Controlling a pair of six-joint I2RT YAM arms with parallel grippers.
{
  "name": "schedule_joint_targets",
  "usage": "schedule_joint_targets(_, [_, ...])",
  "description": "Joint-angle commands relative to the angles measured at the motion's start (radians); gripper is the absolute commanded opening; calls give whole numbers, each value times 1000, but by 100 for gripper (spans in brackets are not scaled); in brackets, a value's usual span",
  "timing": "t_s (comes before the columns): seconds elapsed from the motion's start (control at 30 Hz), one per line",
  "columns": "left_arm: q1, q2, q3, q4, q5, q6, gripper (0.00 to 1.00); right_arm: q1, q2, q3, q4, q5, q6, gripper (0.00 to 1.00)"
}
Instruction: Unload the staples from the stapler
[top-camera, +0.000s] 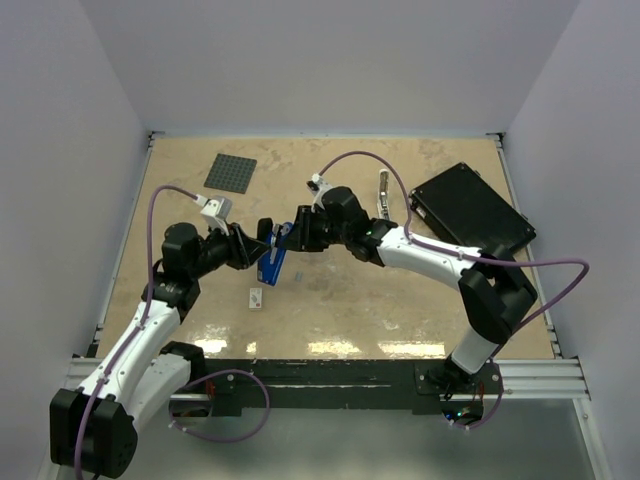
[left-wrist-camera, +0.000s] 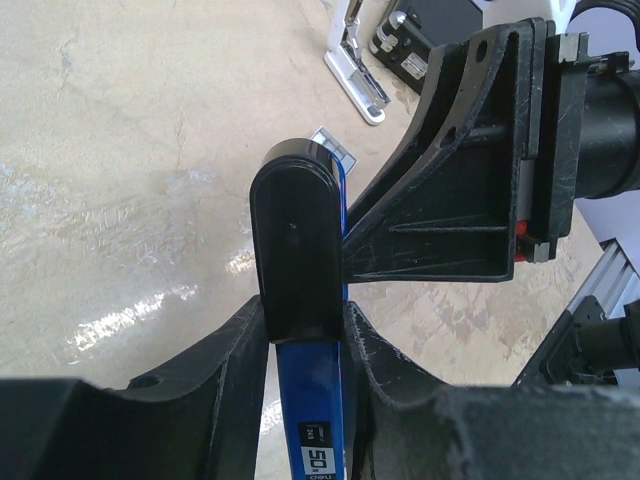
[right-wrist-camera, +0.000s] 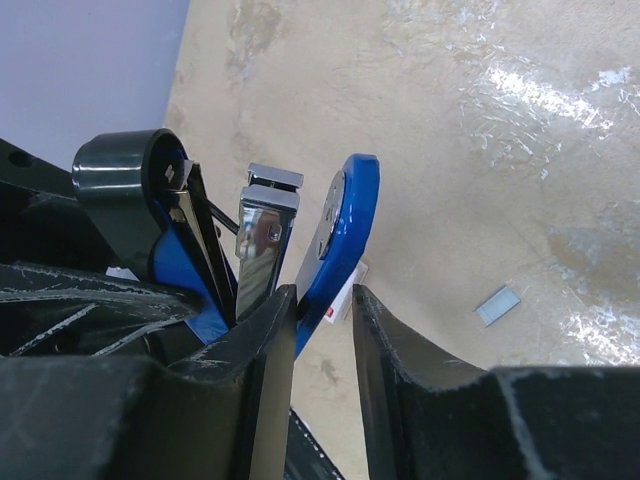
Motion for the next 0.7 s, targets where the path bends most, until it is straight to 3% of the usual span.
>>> schedule_joint_targets(0.0, [-2,-27,7,125,15,-23,0,9,3,39,16,32,15,34])
schedule_joint_targets(0.27, [-1,-25,-10,162,25,-31,0,14,41,50,112,-40,69,39])
schedule_joint_targets(0.4, [-1,-15,2,145,18,-25,0,14,26,38,149,-40,74,16])
schedule_joint_targets(0.43, [-2,-10,7,138,17,-20,0,14,19,29,164,-40,75,3])
schedule_joint_targets(0.57, [-1,25,41,75,5,6,1,14,-2,1,217,-52,93,0])
schedule_joint_targets(0.67, [-2,54,50,64,8,11,24,16,-5,2,221,-58,98,0])
